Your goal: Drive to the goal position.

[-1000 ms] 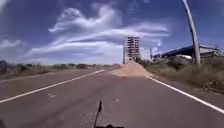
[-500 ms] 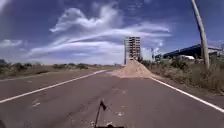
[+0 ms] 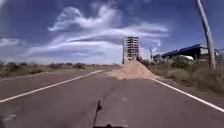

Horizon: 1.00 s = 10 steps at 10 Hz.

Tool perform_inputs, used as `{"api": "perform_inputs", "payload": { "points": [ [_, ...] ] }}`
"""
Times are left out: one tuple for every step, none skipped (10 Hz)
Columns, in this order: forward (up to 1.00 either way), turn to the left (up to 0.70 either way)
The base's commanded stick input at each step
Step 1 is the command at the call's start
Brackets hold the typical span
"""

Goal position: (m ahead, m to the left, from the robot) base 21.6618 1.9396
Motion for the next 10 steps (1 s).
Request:
{"api": "perform_inputs", "payload": {
  "points": [
    [1.00,0.00],
    [1.00,0.00],
    [1.00,0.00],
    [1.00,0.00],
    [1.00,0.00],
    [1.00,0.00],
    [1.00,0.00],
    [1.00,0.00],
    [1.00,0.00],
    [1.00,0.00]
  ]
}}
